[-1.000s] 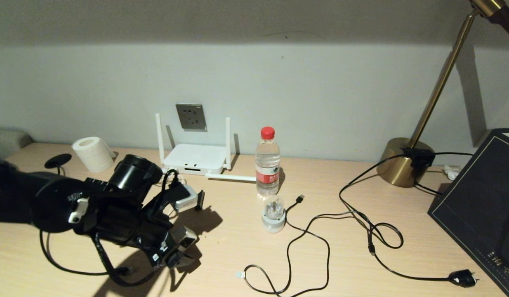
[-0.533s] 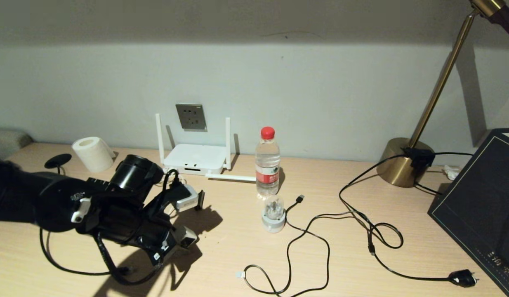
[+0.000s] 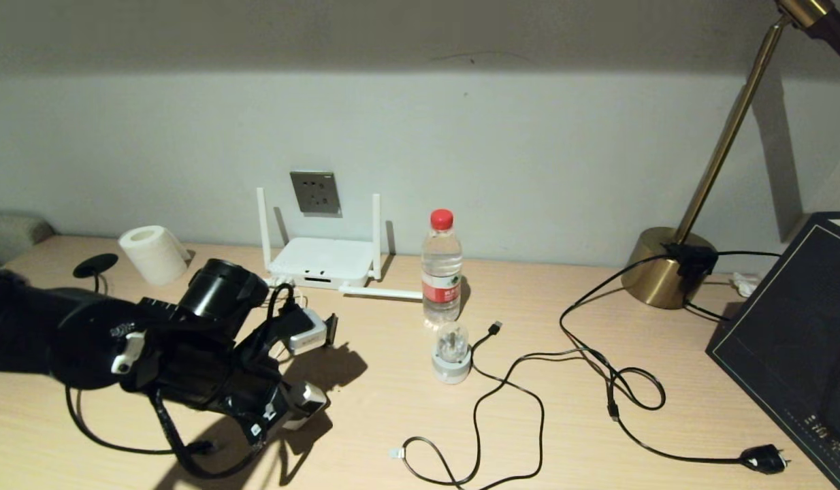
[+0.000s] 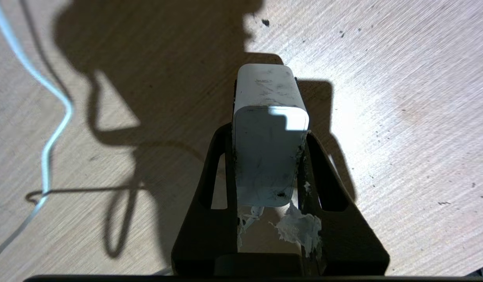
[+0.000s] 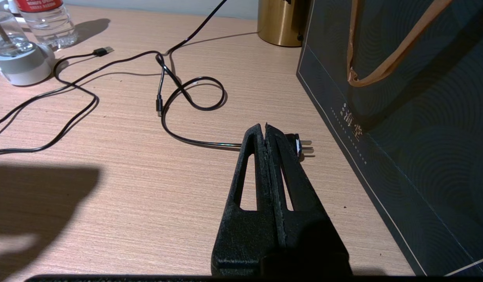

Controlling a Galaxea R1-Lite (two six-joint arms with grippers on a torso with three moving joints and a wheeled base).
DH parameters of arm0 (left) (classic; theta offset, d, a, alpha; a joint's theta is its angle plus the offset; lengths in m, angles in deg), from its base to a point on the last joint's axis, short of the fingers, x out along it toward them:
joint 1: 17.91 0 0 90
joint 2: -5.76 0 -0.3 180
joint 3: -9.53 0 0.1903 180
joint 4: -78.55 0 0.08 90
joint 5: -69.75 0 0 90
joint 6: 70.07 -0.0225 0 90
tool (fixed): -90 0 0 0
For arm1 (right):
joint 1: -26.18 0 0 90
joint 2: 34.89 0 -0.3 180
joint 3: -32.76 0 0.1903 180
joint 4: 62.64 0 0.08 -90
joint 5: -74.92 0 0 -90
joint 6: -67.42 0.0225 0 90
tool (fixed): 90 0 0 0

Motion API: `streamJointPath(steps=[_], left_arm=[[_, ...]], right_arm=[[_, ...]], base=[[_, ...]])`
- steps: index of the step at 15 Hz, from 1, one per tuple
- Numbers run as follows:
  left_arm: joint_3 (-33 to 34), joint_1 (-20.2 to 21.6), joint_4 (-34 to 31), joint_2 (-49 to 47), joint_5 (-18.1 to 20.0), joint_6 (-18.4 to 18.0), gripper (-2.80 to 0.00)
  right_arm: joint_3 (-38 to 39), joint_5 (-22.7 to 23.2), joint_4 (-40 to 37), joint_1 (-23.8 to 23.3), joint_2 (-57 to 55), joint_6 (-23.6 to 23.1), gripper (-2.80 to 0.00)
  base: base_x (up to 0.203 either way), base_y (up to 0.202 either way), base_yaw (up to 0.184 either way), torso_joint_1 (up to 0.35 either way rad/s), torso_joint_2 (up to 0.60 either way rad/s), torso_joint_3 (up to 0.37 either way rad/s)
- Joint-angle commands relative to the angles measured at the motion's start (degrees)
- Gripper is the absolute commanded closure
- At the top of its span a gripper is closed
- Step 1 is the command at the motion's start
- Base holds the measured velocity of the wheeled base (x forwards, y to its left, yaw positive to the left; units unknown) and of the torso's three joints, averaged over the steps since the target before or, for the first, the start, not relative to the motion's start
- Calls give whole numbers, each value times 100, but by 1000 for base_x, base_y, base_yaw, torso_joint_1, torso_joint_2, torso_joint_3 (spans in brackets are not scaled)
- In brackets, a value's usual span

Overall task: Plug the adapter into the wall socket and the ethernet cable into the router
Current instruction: Plug plug into socket

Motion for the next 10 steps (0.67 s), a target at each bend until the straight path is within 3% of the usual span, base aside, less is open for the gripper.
streamJointPath(steps=[1,3,6,8,10], left_arm=[[107,22,88,529,-9,1,0],[398,183,959,961,-7,151,0],[1331,250,3714,999,-163,982,0],[1696,265,5731,410,-636,1712,0],[1793,314,7152,-284,-889,2159,0]], right_arm=[[1,4,2,0,-7,-5,0],[1,4,2,0,-7,-1,0],[1,4,2,0,-7,-5,0],[1,4,2,0,-7,-5,0],[1,4,2,0,-7,-5,0]], base=[[0,0,0,0,0,0],[0,0,0,0,0,0],[0,0,0,0,0,0],[0,0,0,0,0,0],[0,0,0,0,0,0]])
